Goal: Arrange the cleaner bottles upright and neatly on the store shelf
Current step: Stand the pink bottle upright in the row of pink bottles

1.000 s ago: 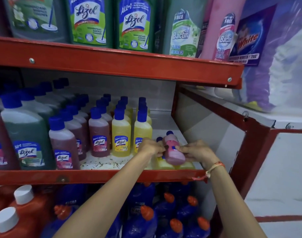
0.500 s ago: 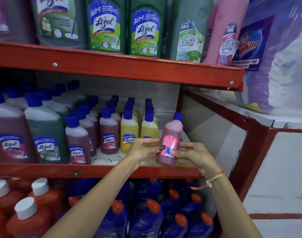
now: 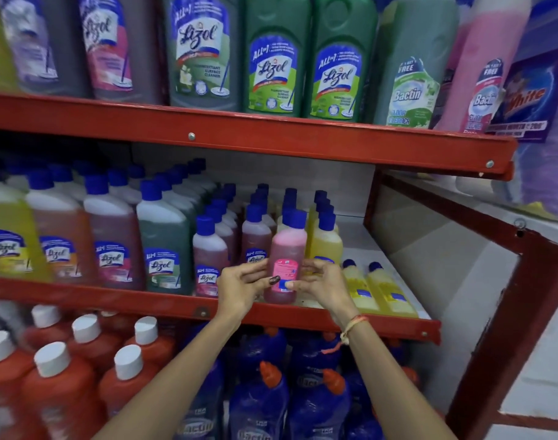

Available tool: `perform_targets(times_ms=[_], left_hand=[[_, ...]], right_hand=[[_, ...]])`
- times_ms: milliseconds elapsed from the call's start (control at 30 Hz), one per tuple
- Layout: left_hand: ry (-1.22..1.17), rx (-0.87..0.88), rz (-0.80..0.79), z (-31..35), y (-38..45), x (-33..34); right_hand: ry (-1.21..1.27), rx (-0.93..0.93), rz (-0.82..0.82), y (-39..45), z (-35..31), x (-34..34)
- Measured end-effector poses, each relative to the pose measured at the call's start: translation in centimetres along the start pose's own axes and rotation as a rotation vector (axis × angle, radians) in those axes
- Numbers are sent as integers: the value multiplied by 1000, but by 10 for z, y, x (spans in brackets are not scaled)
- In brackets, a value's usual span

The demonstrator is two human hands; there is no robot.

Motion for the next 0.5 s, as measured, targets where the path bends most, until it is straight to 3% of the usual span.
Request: perform_targets(times_ms=[267,333,500], left_hand=[[34,3,44,-10,-3,-9],[27,-11,25,-12,-4,-10],[-10,-259,14,-13,3,3]], right_hand=[[-56,-33,-23,-3,9,13],[-33,-76,44,-9,4,12],[-36,-100,363,-27,2,19]])
Point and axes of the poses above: each hand's wrist, its own y-axis towards the middle knuckle, its own x-axis out of the palm, z = x × y, the point moved 5 cm from there along y, towards the middle knuckle, and after that the axes turned 15 degrees about z, right-handed, at the moved point
